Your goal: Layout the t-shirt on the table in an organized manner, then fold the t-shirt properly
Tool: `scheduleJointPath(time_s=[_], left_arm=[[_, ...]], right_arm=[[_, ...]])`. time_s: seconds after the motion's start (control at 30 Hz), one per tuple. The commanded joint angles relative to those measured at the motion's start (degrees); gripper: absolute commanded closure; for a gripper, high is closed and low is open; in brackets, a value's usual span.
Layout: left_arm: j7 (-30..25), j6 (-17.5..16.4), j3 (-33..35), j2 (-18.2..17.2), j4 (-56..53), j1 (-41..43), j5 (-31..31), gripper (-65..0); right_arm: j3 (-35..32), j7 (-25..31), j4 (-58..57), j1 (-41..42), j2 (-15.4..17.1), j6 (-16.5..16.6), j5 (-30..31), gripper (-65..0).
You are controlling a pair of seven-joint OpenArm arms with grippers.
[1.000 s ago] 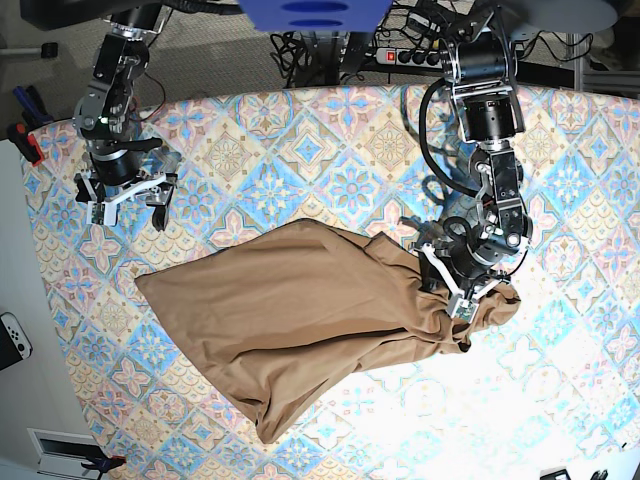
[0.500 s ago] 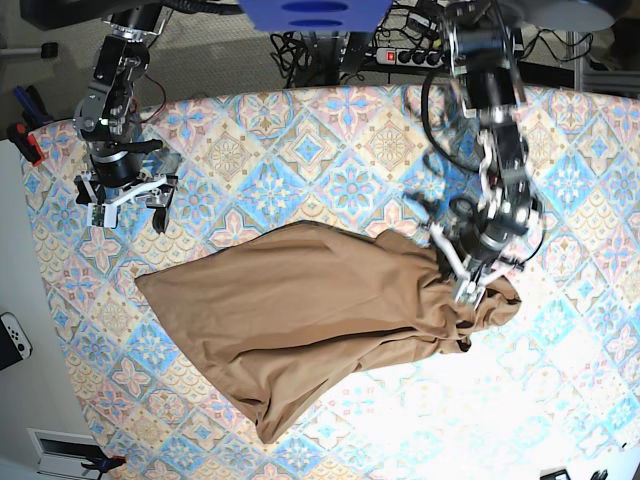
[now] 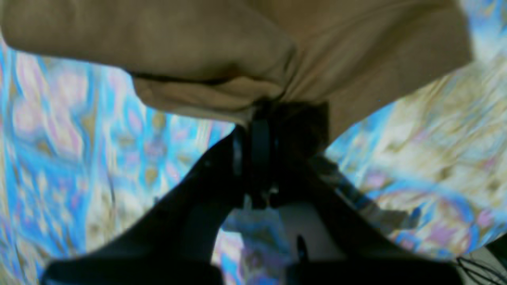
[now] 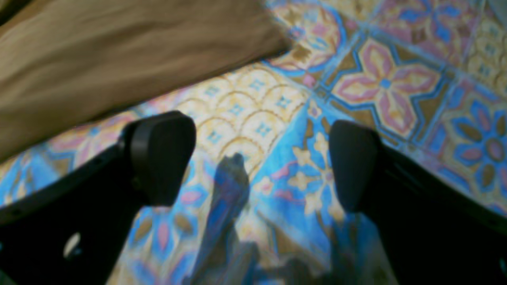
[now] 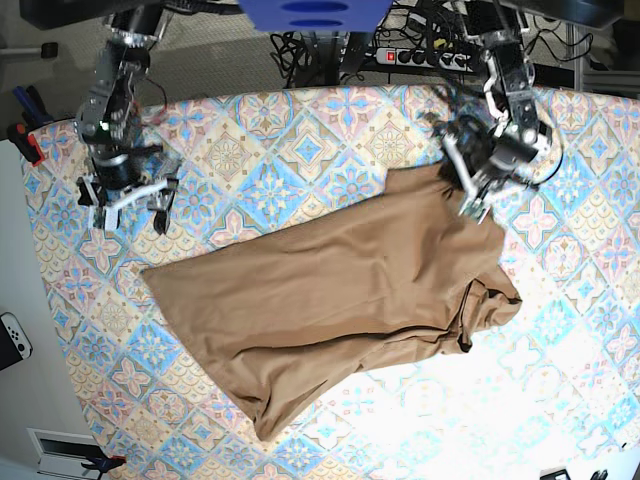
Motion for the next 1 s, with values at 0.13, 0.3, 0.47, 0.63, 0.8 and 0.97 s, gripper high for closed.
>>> scheduleJointPath(time_s=[0.13,0.3,0.47,0.63,0.8,0.97], left_arm=[[-0.96,0.07,-2.56,-0.28,1.29,1.19,-0.35,0.0],[-1.05,0.07,-2.56,-0.28,2.08,2.34,-0.09,0.0],[-0.96,0.07,-2.56,0.16,4.54,3.13,-0.09,0.0],[-0.96,0.07,-2.64,0.16,4.98,3.13,-0.09,0.0],[-0.96,0.07,-2.64,0.16,4.98,3.13,-0.09,0.0],[-0.96,0.07,-2.64,0.16,4.98,3.04,-0.09,0.0]], right_arm=[[0.35,1.74,-3.24,7.90,1.15,7.35,1.05,-54.0],[1.84,1.65,-6.66,14.06,1.15,9.46,0.87,-54.0],[3.69,2.09,-13.43,14.85,1.24,9.54,0.78,-54.0],[5.97,2.18,-19.24,14.67,1.24,13.85,0.96,-54.0],[7.64,3.93,-23.46,14.94,1.24,15.96,0.78,-54.0],[7.38,6.48,-26.18,14.59,1.24,15.96,0.70,-54.0]])
